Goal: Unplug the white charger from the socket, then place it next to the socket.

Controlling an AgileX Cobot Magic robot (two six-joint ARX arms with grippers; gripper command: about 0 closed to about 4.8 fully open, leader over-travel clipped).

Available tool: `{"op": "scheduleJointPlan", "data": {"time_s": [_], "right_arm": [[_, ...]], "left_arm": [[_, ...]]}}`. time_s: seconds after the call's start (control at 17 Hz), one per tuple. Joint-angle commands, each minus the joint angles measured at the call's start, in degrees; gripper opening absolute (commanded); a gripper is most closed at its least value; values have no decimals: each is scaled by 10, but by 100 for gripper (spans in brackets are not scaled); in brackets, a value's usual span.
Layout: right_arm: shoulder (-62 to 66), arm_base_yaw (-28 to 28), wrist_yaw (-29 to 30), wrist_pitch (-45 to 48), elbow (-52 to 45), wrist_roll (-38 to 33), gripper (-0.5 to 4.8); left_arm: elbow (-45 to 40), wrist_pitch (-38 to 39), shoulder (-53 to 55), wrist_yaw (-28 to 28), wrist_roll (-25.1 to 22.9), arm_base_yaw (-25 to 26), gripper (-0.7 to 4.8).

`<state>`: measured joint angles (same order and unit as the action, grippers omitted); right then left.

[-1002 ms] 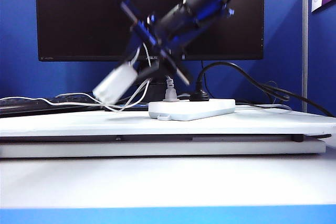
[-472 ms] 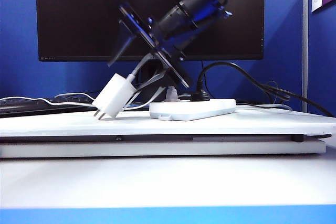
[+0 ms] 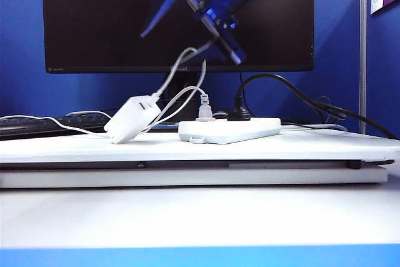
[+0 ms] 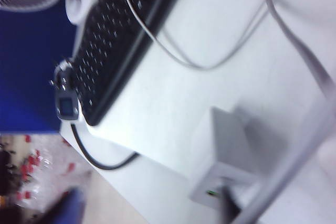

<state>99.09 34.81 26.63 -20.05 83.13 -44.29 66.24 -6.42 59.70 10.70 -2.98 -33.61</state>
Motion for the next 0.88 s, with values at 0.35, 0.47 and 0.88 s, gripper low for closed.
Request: {"op": "scheduleJointPlan", "data": {"time_s": [0.35, 0.47, 0.88], "right_arm": [[-9, -1, -112, -2, 31, 164, 323], [-9, -1, -158, -34, 31, 223, 323], [-31, 1, -218, -61, 31, 310, 323]], "left_arm": [[2, -12, -16, 0, 0, 0, -5], [2, -12, -17, 0, 0, 0, -5], [2, -10, -17, 0, 0, 0, -5]]}}
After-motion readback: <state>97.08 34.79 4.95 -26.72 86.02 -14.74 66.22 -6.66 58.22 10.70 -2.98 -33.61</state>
